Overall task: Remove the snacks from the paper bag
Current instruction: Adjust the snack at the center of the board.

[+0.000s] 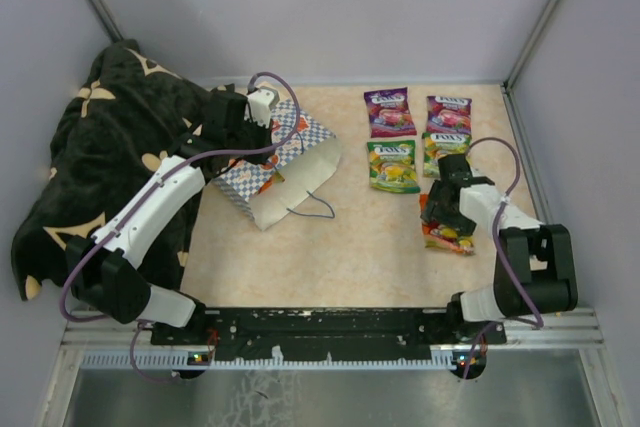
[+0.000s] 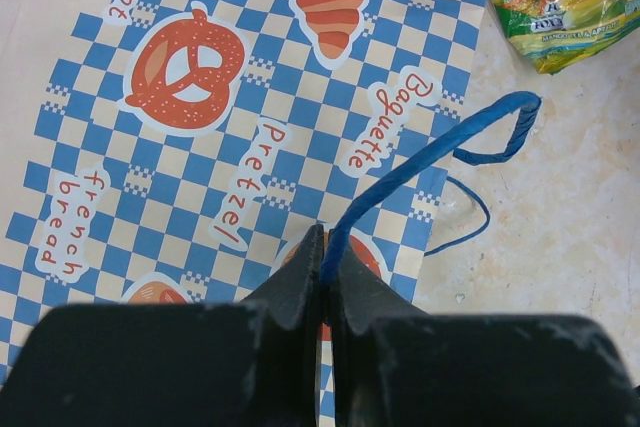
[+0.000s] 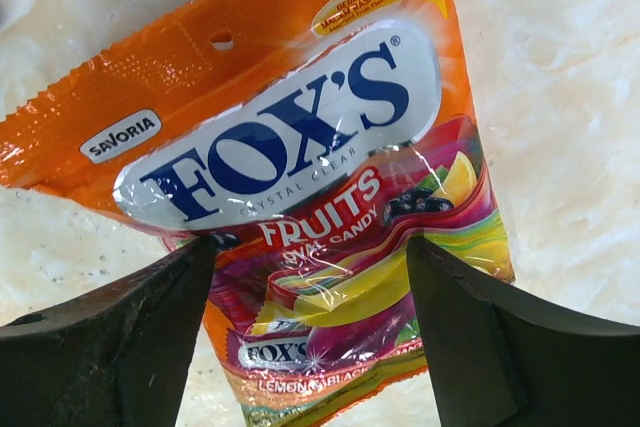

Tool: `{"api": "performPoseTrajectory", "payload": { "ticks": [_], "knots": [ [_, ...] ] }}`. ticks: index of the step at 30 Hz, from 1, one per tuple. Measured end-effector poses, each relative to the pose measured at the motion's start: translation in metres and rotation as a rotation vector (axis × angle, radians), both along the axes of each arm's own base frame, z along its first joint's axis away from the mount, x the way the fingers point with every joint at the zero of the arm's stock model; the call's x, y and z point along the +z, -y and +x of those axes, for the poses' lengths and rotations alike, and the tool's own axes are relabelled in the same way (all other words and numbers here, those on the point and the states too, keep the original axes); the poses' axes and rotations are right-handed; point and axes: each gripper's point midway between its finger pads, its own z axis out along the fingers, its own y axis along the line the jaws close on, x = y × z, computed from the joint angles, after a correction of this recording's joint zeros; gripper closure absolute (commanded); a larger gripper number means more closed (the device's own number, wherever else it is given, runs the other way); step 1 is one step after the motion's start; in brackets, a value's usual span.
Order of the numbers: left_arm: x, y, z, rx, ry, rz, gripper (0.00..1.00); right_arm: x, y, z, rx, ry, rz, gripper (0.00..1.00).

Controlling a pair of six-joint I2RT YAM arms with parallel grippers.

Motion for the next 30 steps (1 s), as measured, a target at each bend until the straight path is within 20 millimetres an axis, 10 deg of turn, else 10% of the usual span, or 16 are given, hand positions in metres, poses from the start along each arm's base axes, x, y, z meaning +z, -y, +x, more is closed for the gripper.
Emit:
{"api": "performPoseTrajectory", "payload": {
  "ticks": [23, 30],
  "knots": [
    [-0.004, 0.0, 0.0, 0.0, -0.01, 0.004, 0.91, 0.003, 0.026, 0.032, -0.052, 0.051, -0.06, 0.02],
    [-0.006, 0.0, 0.0, 0.0, -0.009, 0.003, 0.91, 0.054, 0.022, 0.042, -0.045, 0.192, -0.085, 0.02]
  ]
}}
